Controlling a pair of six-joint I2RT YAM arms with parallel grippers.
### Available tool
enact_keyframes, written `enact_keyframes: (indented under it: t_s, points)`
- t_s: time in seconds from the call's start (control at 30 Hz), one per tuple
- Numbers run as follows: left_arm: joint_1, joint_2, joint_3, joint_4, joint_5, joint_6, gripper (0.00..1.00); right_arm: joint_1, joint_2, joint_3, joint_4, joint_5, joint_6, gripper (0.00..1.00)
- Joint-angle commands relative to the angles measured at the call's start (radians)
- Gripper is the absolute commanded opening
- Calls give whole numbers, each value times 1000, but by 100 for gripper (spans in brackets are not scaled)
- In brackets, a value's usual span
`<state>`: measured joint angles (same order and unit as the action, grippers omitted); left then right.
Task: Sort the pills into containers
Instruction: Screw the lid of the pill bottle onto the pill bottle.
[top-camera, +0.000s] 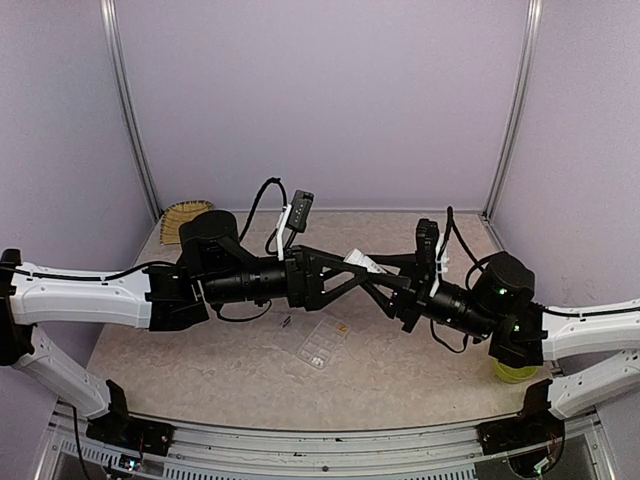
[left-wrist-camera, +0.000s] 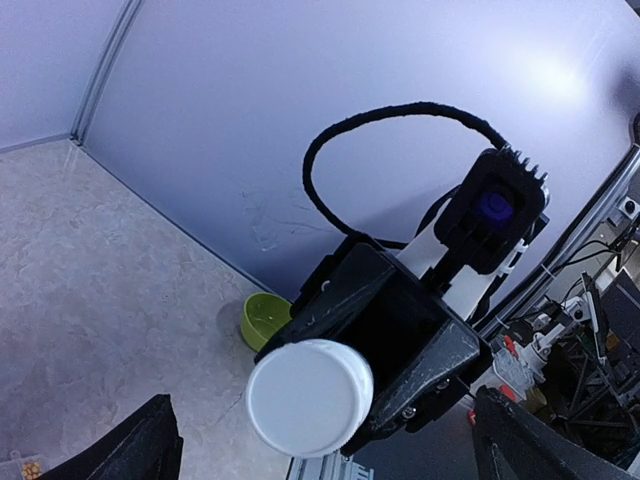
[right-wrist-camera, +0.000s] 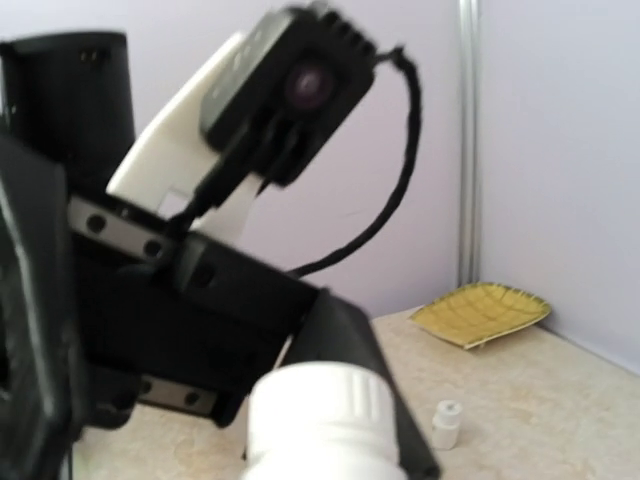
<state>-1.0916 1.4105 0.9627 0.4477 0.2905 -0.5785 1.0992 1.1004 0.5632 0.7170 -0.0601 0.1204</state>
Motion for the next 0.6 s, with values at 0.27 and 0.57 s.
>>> enact_keyframes:
  t_s: [0.27, 0.57]
  points:
    - [3, -32, -8, 26, 75, -12, 99, 7, -47, -37, -32, 62, -27, 14]
    - [-5, -18, -5, 59, 109, -17, 99, 7, -17, -44, -20, 63, -12, 14]
